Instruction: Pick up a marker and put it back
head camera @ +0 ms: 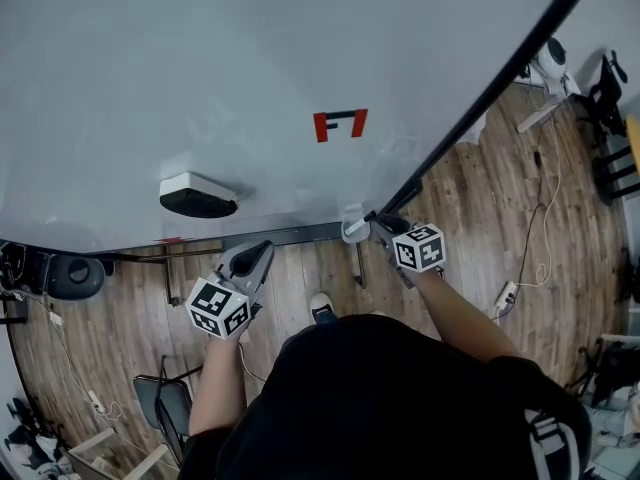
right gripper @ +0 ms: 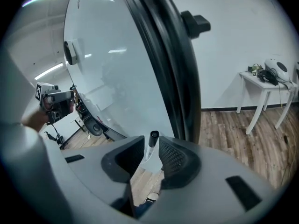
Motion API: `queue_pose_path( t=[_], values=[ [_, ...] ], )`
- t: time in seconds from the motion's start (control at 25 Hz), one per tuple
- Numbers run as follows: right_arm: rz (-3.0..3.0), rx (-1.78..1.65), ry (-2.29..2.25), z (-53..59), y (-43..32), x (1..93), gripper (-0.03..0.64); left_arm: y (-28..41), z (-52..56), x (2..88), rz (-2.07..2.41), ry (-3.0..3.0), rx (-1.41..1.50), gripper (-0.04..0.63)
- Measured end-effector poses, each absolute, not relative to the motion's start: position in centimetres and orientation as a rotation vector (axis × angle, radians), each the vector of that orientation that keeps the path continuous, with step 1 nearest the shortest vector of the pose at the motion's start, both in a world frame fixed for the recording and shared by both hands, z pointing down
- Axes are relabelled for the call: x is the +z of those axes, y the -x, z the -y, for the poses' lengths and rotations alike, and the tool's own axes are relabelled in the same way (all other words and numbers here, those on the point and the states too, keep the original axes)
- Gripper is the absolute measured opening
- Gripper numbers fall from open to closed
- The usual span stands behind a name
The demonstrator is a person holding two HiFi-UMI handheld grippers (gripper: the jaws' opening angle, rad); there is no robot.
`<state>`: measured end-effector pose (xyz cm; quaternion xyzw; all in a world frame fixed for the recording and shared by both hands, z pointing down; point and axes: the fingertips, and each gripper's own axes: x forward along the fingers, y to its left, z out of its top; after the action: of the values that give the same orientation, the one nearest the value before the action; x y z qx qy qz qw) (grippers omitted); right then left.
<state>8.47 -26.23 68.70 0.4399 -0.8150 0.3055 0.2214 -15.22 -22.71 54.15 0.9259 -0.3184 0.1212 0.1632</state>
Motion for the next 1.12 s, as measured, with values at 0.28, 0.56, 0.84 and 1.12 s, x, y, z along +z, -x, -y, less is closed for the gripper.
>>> queue_pose_path(
  t=[0.28,0.56,0.84,1.12],
  values=[
    [2.244,0.918,-1.217,26.6,-7.9,70.2,0.103,15.5,22.5,54.9,0.903,-2.624,0.352,0.018],
    [2.243,0.954,-1.248,27.5,-7.6,70.9,0.106,15.8,22.4,55.5,0.897,-2.612,0.355,0.018],
    [2.239,0.965,-1.265,27.9,-7.5,71.1,0.101,15.9,22.2,56.0,0.89,-2.603,0.355,0.018],
    [2.237,0.957,-1.272,28.0,-7.3,71.0,0.08,16.1,21.9,56.2,0.886,-2.596,0.351,0.018]
  ],
)
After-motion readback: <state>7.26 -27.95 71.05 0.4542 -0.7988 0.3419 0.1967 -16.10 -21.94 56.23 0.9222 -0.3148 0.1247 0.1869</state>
